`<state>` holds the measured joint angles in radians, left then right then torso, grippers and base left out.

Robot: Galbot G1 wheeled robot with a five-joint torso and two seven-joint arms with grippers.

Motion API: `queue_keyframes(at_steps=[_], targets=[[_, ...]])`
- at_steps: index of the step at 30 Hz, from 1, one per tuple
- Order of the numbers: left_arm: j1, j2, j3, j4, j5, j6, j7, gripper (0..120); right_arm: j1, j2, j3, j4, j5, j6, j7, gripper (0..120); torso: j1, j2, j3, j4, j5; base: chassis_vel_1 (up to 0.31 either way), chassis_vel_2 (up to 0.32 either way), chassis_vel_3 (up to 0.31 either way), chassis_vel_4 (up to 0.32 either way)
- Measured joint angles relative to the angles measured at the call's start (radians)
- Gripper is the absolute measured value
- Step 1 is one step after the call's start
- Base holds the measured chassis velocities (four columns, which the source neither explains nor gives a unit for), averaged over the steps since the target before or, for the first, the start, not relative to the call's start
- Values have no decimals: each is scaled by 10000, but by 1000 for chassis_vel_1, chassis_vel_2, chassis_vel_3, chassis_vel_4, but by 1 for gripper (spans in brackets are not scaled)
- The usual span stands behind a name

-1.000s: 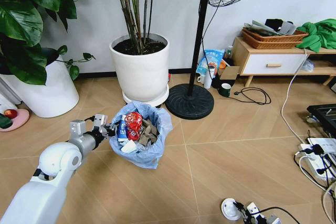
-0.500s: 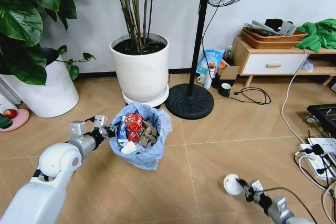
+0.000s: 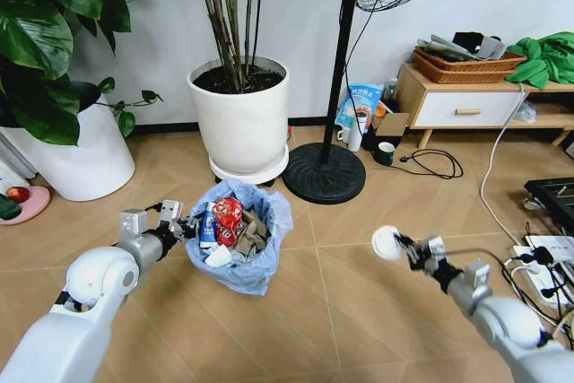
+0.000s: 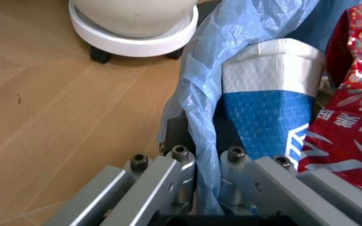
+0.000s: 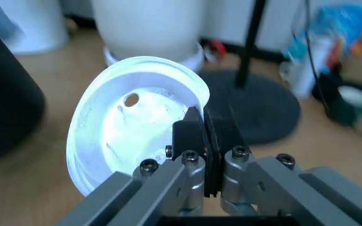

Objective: Pick up the trash bin and place the garbage on the floor into it.

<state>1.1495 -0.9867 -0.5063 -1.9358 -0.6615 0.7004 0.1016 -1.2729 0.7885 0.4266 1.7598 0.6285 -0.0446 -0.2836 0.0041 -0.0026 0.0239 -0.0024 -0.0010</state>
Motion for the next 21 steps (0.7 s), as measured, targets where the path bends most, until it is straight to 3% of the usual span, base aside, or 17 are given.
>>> queue_keyframes(at_steps=[11,21], targets=[[-120,3,151,105,-20,38,-6,0,3386,-942,-2368,1259,2133,-869,728,0,0,0,1,2,1,0,0,0,0],[-402,-19,448,326,-68,69,-24,0,6553,-523,-4772,1370,3216,-1496,683,0,-1,0,0,2,-2,0,0,0,0]])
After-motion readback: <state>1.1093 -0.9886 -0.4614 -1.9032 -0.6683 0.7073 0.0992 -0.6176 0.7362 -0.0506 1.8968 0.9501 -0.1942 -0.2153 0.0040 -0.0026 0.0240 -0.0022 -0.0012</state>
